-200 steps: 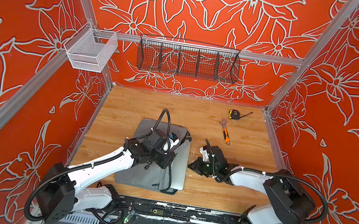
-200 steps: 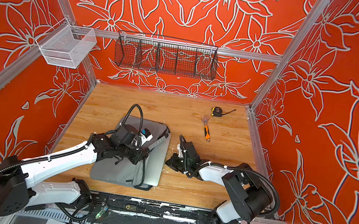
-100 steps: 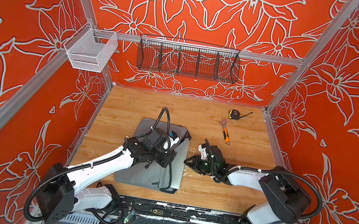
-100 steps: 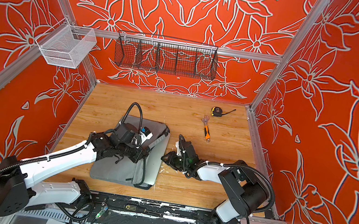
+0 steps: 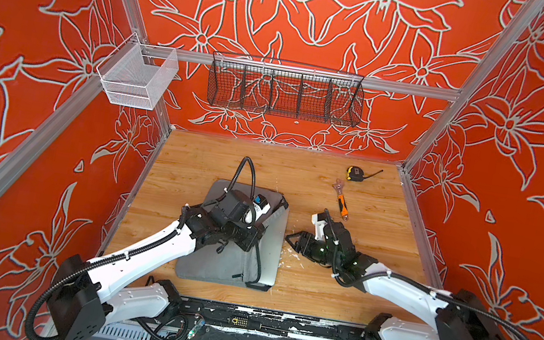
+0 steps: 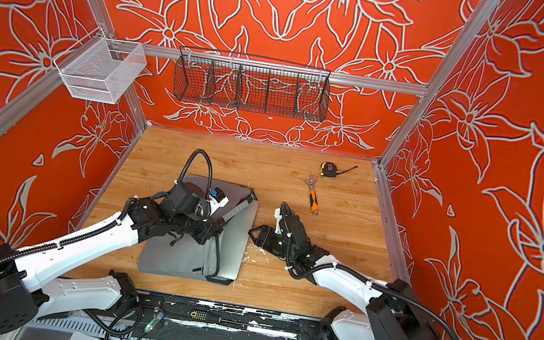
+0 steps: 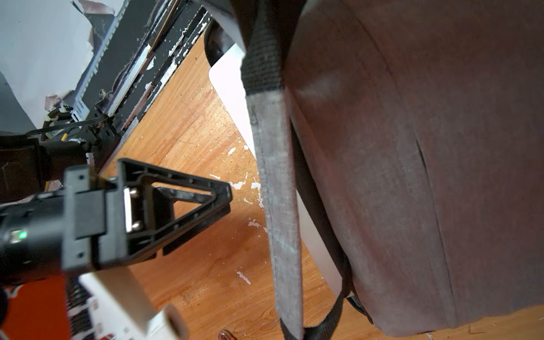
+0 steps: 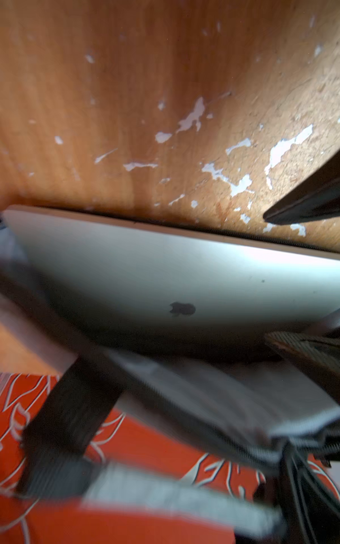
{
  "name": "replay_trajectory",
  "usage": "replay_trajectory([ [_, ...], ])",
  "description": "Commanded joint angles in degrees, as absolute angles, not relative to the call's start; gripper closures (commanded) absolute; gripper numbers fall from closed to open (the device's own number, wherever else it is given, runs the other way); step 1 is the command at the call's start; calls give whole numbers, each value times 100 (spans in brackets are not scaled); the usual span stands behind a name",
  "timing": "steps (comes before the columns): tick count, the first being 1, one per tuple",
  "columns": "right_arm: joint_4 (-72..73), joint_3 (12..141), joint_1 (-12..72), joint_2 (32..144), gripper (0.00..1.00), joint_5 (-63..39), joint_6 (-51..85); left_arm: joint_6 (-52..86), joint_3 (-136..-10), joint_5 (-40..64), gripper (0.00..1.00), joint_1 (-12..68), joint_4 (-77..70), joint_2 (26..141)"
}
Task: Open the zippered laptop bag and take out the laptop
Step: Adjust the laptop in the zippered laptop bag, then take out the laptop from the zippered laptop bag.
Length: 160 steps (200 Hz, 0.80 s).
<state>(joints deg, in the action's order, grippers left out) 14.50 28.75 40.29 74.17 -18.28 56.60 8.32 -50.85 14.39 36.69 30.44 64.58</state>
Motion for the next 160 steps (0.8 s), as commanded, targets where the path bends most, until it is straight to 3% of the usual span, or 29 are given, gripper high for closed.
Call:
replay_trajectory([
  [1,1939,2788,4078,7939,37,-2231,5969,692,-5339,1587,100,3647,2918,6284],
  [120,3355,3417,4358,9685,38,-2642,6659,848,-5279,1819,100,3647,2619,6330],
  [140,3587,3587,4446,9913,42,-2770,6817,870,-5250,1772,100,3648,2615,6313],
  [160,3957,3639,4467,10072,59,-2862,6991,874,-5203,1723,100,3647,2619,6277],
])
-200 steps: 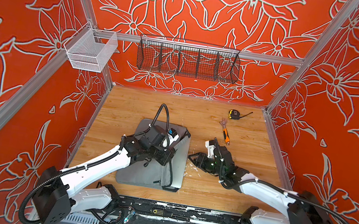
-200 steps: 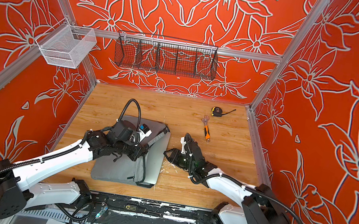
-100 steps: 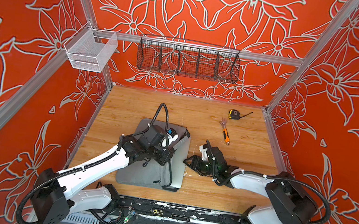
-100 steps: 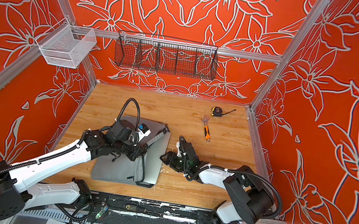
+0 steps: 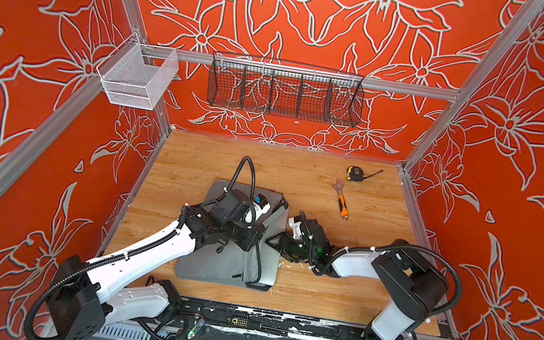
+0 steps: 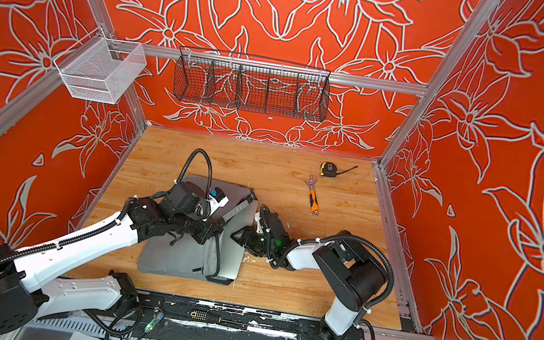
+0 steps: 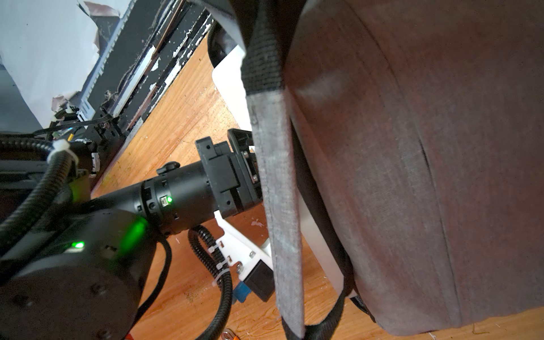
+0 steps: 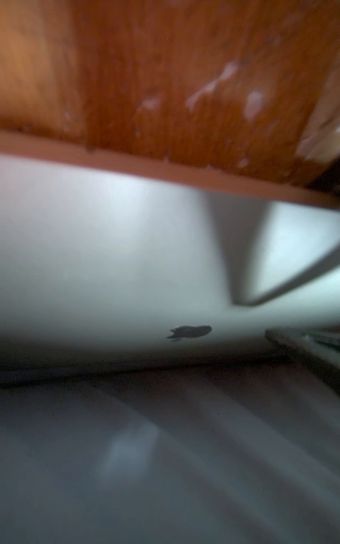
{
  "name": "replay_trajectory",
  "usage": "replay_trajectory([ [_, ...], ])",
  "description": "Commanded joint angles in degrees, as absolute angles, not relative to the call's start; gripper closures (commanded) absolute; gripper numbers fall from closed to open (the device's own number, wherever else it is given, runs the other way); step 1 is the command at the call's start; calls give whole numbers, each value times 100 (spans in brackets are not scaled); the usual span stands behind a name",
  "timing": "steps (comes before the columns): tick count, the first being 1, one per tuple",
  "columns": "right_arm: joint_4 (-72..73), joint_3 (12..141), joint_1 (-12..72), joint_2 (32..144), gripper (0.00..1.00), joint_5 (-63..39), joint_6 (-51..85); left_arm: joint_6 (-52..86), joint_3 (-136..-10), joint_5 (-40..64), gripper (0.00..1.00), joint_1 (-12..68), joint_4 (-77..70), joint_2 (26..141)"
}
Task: Open the zippered laptop bag and take out the laptop
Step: Take out the laptop from the zippered laptop bag.
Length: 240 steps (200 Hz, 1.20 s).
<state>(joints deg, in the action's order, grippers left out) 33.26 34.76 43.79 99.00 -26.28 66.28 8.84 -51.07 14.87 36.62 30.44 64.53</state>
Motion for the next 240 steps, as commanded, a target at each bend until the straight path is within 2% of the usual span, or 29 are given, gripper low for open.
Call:
replay_trajectory([
  [1,3965,3643,4470,10072,60,-2859,6993,872,-5203,1723,100,3647,2619,6276],
  [26,3686,3733,4469,9928,78,-2808,6862,829,-5120,1635,100,3647,2701,6245],
  [65,1970,4159,4467,9309,100,-2483,6031,714,-4876,1469,100,3647,2836,6275],
  [148,-516,4987,4464,8539,100,-1756,4806,764,-4580,1123,100,3640,2745,6380],
  [210,-1544,5096,4286,8160,100,-1375,4475,918,-4422,1027,100,3560,2681,6596],
  [240,-1483,4826,4048,8111,96,-1669,4578,967,-4377,1174,100,3542,2582,6692],
])
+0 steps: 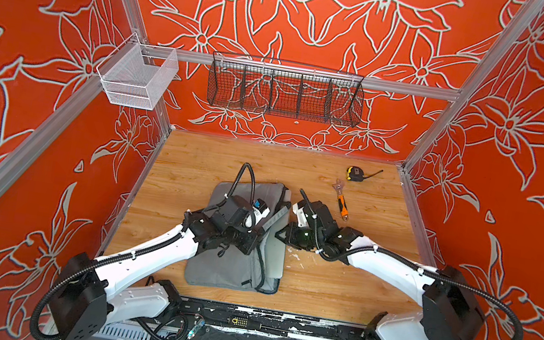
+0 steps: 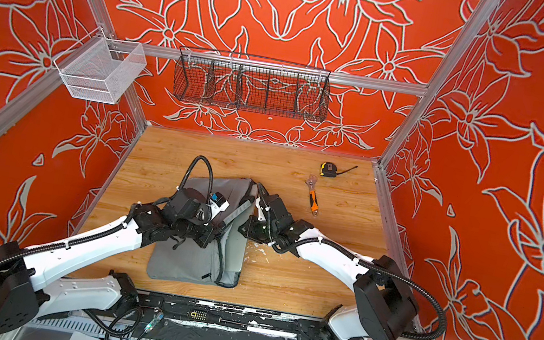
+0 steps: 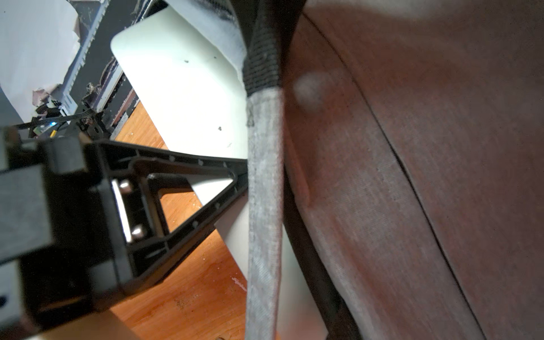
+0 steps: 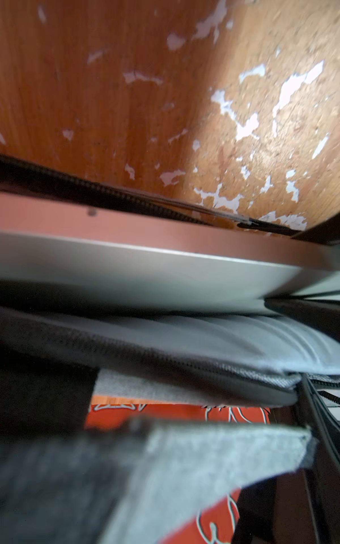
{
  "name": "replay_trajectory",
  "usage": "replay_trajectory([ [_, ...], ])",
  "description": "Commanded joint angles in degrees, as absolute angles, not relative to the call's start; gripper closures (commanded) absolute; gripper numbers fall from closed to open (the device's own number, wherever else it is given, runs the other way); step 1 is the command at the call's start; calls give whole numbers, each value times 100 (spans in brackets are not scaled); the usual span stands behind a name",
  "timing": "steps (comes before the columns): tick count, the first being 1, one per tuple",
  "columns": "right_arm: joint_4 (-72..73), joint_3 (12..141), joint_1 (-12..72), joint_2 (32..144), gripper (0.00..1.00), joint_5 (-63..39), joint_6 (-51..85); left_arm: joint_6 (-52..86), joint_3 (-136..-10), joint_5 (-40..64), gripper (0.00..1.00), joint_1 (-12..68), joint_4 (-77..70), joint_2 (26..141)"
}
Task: Open the zippered laptop bag and take out the laptop
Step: Take out the laptop from the zippered laptop bag.
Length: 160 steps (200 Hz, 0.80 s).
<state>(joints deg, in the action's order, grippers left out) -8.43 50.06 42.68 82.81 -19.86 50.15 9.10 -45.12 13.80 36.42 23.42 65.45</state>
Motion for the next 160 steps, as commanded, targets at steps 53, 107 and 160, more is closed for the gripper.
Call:
replay_trajectory([
  [53,-8,4412,4100,8620,97,-2454,5209,1119,-4392,1678,100,3551,2163,6869],
  [107,-775,4794,4096,8808,75,-2310,4832,1000,-4430,1594,100,3551,2254,7074],
  [160,50,4605,4269,9386,73,-2659,5321,1053,-4489,1780,100,3550,1996,7246],
])
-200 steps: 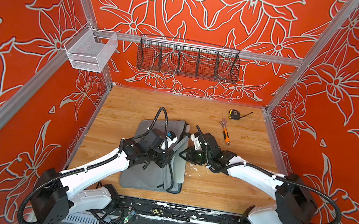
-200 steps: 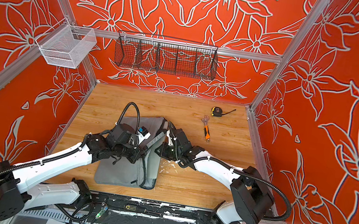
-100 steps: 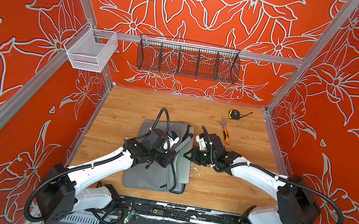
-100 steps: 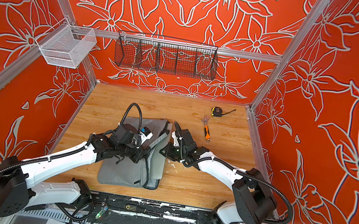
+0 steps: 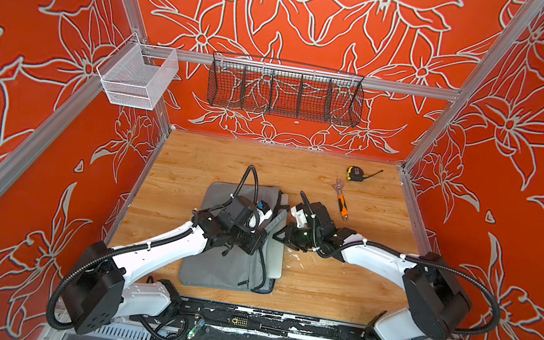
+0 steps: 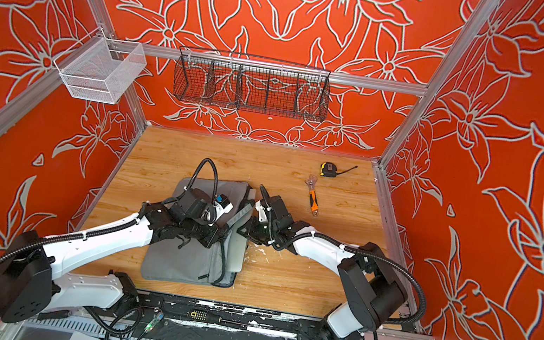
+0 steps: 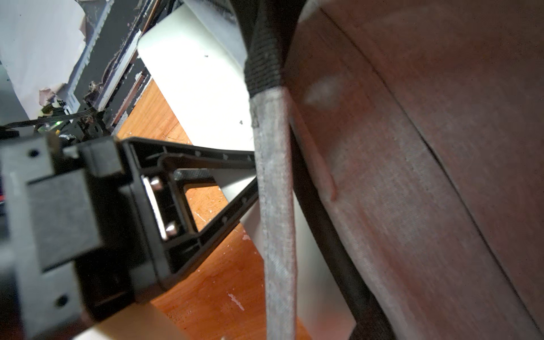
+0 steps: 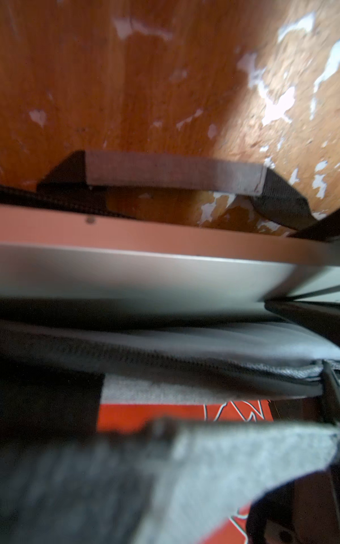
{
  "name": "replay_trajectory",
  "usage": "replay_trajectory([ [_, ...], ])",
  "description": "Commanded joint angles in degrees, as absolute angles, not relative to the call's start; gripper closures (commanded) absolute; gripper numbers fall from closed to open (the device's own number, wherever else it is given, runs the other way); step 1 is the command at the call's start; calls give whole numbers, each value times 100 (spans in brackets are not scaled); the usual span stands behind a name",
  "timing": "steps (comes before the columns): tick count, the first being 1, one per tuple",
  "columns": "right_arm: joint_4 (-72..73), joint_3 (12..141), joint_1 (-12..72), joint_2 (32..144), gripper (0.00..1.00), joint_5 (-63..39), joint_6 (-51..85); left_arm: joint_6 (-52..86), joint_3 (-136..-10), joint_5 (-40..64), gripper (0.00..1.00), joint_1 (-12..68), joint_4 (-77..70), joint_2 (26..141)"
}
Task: Open the zippered laptop bag and take out the laptop
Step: Take out the laptop from the zippered laptop bag.
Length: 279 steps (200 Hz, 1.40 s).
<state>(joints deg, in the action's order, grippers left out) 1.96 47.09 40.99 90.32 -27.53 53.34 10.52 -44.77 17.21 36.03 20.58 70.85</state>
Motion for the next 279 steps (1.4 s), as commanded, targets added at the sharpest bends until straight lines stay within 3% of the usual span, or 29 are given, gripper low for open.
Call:
replay_trajectory([
  [1,51,4610,4270,9391,72,-2661,5319,1054,-4494,1782,100,3550,1996,7253],
  [178,-1542,4866,4381,8976,67,-2092,5029,888,-4612,1750,100,3551,2118,7367],
  [199,-1557,4800,4381,8848,71,-2083,5051,887,-4589,1740,100,3551,2109,7362],
  [238,-1603,4738,4385,8547,99,-1975,5030,853,-4528,1662,100,3551,2099,7370],
  [279,-1659,4746,4248,8274,100,-2067,4960,718,-4482,1508,100,3543,2196,7322],
])
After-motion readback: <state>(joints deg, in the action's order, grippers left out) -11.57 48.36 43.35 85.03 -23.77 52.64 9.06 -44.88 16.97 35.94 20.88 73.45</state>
